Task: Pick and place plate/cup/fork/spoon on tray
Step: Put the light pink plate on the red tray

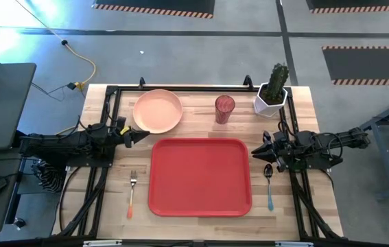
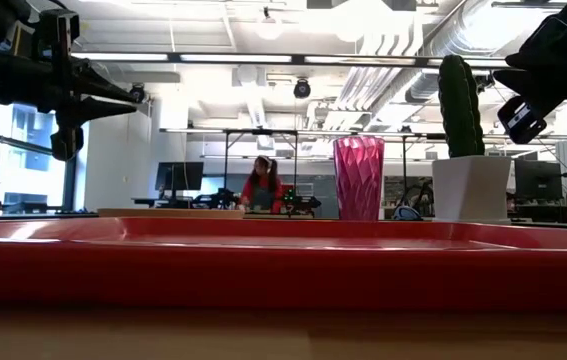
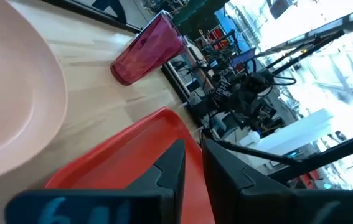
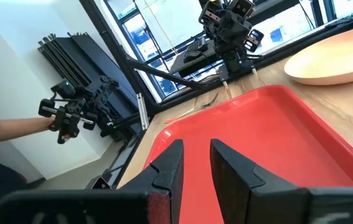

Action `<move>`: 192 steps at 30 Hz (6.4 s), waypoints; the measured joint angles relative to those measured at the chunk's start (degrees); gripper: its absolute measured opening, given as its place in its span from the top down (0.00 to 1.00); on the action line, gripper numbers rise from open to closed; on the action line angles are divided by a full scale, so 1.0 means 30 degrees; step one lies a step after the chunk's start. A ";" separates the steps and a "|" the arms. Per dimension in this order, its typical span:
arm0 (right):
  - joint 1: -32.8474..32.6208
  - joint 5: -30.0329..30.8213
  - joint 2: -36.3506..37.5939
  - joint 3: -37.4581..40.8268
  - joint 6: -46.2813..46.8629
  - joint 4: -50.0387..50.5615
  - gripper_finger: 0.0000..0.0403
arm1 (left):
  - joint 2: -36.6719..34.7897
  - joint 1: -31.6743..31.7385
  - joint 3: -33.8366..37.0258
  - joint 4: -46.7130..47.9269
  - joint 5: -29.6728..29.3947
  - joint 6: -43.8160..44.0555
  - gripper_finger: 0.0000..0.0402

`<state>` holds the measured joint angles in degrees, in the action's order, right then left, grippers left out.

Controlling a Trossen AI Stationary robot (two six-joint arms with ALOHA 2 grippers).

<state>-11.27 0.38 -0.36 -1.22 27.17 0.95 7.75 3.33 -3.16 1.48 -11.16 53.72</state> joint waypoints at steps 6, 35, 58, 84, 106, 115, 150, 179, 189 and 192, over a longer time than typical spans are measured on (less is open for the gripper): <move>-0.0004 0.0011 0.0004 0.0002 0.0006 -0.0004 0.83 | 0.0007 0.0000 0.0000 0.0371 -0.0447 -0.0664 0.80; 0.0000 0.6296 0.0007 0.0032 0.0799 -0.7878 0.83 | 0.7326 0.0007 -0.9875 0.1715 -0.3518 -1.2003 0.75; 0.0000 0.6375 0.0007 0.0017 -0.0901 -0.9996 0.83 | 1.7398 0.3729 -1.4324 0.8079 0.0386 -1.7286 0.75; -0.0007 0.6962 0.0001 0.0002 -0.1730 -0.9675 0.83 | 2.4450 0.4670 -1.4324 0.8150 0.2200 -1.2846 0.75; -0.0004 0.7475 0.0000 0.0002 -0.1717 -0.8881 0.83 | 2.6641 0.4670 -1.4324 0.8074 0.1570 -1.3483 0.75; -0.0002 0.7510 0.0000 0.0002 -0.1598 -0.8874 0.83 | 2.7725 0.4663 -1.4324 0.7984 0.1340 -1.3549 0.76; -0.0007 0.9764 0.0007 0.0002 -0.1053 -0.8495 0.83 | 2.2484 0.1815 -1.4309 0.8014 0.0743 -1.6091 1.00; 0.0000 1.0768 0.0000 -0.0005 -0.0507 -0.7490 0.83 | 2.0592 -0.4404 -1.8529 0.7941 0.0494 -2.1989 1.00; -0.0001 1.0718 -0.0009 -0.0012 0.0092 -0.6483 0.83 | 2.3245 -0.6098 -2.1960 1.0783 -0.1755 -2.1990 1.00; -0.0004 1.0696 -0.0022 -0.0012 0.1244 -0.5830 0.83 | 2.4295 -0.6608 -2.2310 1.1061 -0.2070 -2.1985 1.00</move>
<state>-11.28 32.47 -0.43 -1.26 30.90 -16.54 80.63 -16.49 -70.09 34.66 -17.37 -12.24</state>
